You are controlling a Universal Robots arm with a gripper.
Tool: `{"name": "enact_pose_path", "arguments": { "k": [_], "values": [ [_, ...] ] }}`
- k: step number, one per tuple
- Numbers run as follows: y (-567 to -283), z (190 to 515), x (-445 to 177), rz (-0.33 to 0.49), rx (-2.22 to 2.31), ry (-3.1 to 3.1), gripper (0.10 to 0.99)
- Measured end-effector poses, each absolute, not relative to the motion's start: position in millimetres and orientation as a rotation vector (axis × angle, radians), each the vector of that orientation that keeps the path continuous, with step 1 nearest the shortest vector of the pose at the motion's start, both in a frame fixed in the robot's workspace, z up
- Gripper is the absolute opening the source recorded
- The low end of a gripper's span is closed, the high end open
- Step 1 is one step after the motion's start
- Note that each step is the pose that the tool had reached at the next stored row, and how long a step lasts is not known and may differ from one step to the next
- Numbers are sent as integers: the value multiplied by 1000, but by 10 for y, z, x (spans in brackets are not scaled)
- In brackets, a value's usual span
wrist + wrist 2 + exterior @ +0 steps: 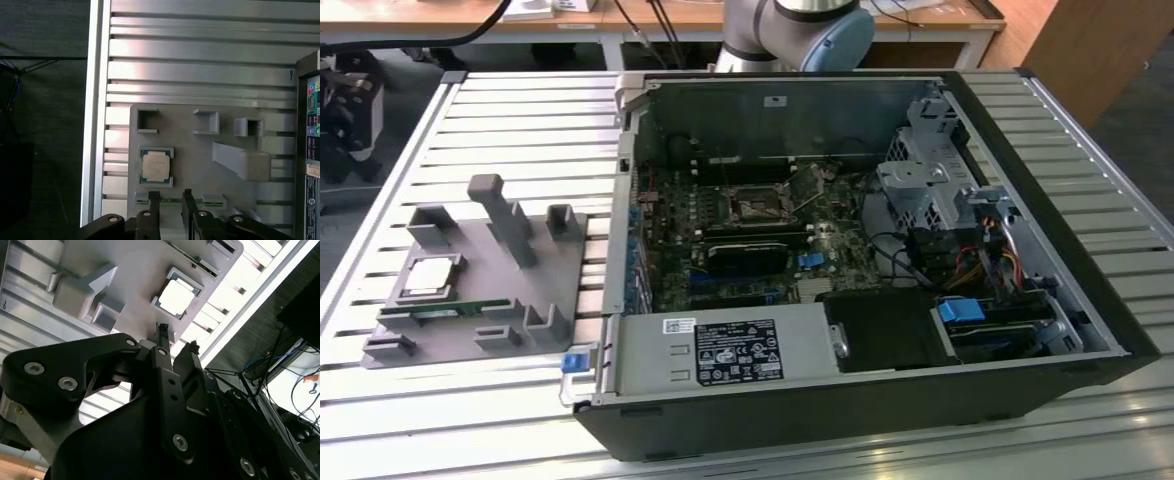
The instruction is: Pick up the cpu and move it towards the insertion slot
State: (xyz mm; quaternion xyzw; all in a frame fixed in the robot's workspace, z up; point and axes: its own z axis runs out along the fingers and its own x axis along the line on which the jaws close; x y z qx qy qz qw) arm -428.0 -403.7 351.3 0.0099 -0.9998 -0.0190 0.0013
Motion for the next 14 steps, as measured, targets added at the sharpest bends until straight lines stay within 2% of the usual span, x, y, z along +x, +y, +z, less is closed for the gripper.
{"name": "enact_pose_path", "arguments": {
  "k": [2,3,5,6,7,8,9,14],
  "values": [
    [-4048,3486,-4280,-60,31,-3138,408],
    [-4052,3471,-4280,-60,31,-3137,408],
    [-4066,3447,-4281,-60,31,-3136,525],
    [-4076,3435,-4282,-61,32,-3136,525],
    [-4088,3423,-4283,-62,32,-3136,584],
    [-4099,3412,-4283,-63,33,-3136,584],
    [-4105,3398,-4282,-64,33,-3135,647],
    [-4123,3338,-4283,-68,33,-3130,647]
  ]
}}
